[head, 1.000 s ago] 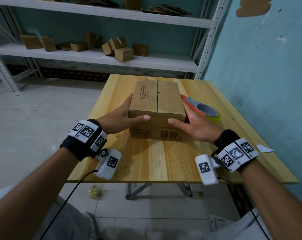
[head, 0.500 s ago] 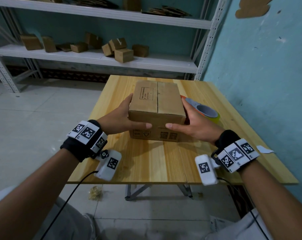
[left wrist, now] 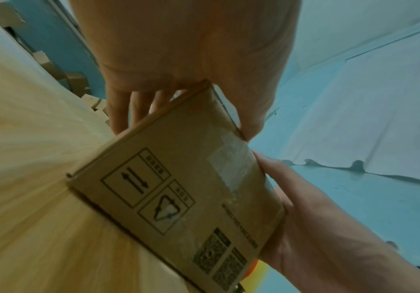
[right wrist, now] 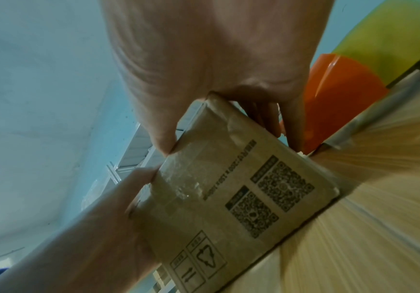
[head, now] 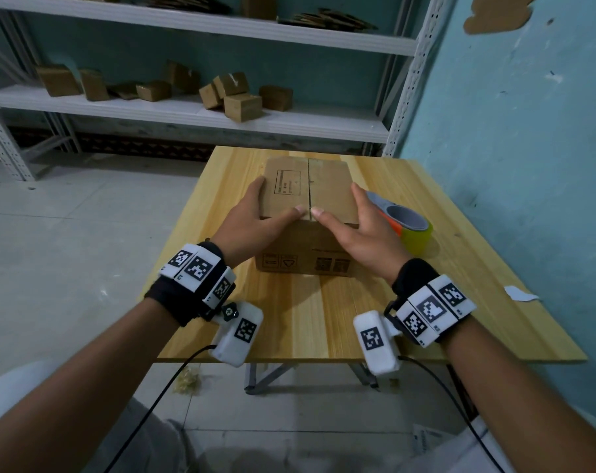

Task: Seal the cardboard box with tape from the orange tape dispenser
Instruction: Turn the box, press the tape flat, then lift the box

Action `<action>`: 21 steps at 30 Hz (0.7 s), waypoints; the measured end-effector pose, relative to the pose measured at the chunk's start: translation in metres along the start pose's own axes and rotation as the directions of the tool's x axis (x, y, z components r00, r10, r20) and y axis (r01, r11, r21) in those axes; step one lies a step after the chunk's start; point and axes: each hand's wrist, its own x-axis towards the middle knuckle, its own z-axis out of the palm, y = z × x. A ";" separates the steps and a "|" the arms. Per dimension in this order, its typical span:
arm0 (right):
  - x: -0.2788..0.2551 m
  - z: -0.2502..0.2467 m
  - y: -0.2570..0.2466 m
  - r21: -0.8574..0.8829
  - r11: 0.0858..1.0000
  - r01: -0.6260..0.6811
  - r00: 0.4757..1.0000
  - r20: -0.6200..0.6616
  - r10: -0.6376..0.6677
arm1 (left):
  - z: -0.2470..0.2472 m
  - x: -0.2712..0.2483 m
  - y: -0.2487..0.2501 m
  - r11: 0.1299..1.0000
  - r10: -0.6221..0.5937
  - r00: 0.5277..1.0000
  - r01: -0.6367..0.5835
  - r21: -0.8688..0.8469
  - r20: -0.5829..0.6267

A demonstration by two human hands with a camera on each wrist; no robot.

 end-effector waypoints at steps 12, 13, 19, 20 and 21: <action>0.000 -0.010 0.007 0.143 0.980 -0.137 0.987 0.107 0.123 | -0.006 -0.001 -0.001 0.996 -0.031 0.997 0.037 -0.078 0.072; 0.000 -0.011 0.007 0.178 0.973 -0.150 0.985 0.110 0.131 | -0.006 -0.001 -0.001 0.995 -0.031 0.996 0.039 -0.095 0.079; 0.003 -0.007 0.017 0.369 0.916 -0.155 0.988 0.068 0.139 | -0.004 -0.002 -0.004 0.972 -0.052 0.996 0.068 -0.224 0.076; 0.003 -0.005 0.018 0.390 0.908 -0.152 0.988 0.064 0.138 | -0.003 -0.001 -0.006 0.967 -0.064 0.995 0.080 -0.243 0.072; 0.004 -0.003 0.019 0.402 0.903 -0.154 0.988 0.062 0.141 | -0.002 -0.001 -0.007 0.962 -0.074 0.995 0.089 -0.258 0.069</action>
